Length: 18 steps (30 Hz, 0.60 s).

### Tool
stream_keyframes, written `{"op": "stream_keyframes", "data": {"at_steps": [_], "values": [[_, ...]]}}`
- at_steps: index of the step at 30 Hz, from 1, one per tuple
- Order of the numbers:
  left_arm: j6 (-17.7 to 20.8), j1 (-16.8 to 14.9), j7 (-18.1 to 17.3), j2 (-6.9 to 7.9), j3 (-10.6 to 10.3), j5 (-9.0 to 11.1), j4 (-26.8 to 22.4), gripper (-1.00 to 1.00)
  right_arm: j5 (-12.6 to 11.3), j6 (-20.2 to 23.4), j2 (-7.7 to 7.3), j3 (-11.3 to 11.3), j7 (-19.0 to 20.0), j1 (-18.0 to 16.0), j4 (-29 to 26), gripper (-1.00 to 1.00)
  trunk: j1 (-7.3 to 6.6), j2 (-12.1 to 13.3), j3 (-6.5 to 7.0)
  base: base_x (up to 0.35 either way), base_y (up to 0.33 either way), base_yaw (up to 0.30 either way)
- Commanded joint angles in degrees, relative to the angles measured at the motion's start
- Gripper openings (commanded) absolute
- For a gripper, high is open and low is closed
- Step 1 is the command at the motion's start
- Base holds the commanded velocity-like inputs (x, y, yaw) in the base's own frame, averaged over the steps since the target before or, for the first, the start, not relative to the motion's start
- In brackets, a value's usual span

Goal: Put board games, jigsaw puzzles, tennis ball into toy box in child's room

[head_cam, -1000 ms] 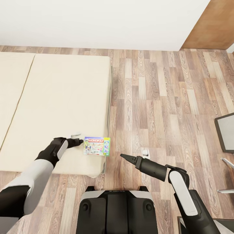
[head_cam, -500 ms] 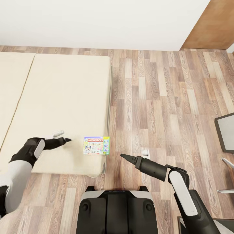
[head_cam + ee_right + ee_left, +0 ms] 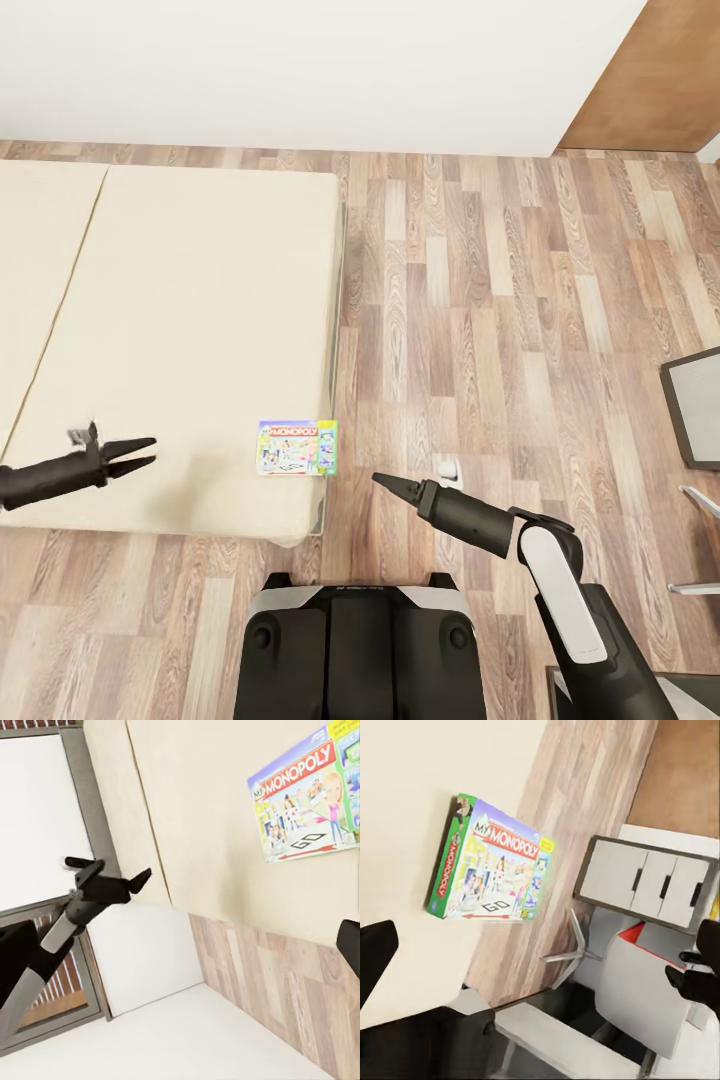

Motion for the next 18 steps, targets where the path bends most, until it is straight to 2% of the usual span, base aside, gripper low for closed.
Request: {"op": "stream_keyframes", "data": {"at_steps": [1,4,9,11,13,18], "values": [[0.6,1.0,-4.2,0.56,0.0,0.0,-0.5,1.00,0.3,0.1,-0.02,-0.1,0.3,0.0,0.2,1.00,0.04,-0.1,-0.06,0.000,0.000,0.000],[0.8,2.2,-7.2,1.15,0.0,0.1,-1.8,1.00,0.5,-0.1,-0.02,-0.1,0.2,0.0,0.9,1.00,0.04,-0.1,-0.06,0.000,0.000,0.000],[1.3,2.9,-7.2,0.91,-0.3,0.0,-3.5,1.00,1.0,-3.4,-0.08,-0.3,0.4,0.0,4.9,1.00,0.04,-0.1,-0.06,0.000,0.000,0.000],[1.8,3.0,-7.2,0.87,-0.4,0.1,-4.1,1.00,1.4,-5.5,-0.42,-0.3,0.8,-0.1,9.1,1.00,0.04,-0.1,-0.06,0.000,0.000,0.000],[2.1,3.1,-7.2,0.82,-0.4,0.0,-4.7,1.00,1.5,-6.5,-1.54,-0.3,1.0,-0.1,13.0,1.00,0.04,-0.1,-0.06,0.000,0.000,0.000],[2.3,3.3,-7.2,0.79,-0.4,0.0,-6.6,1.00,1.6,-7.1,-2.53,-0.3,1.1,0.0,15.8,1.00,0.04,-0.1,-0.06,0.000,0.000,0.000]]}}
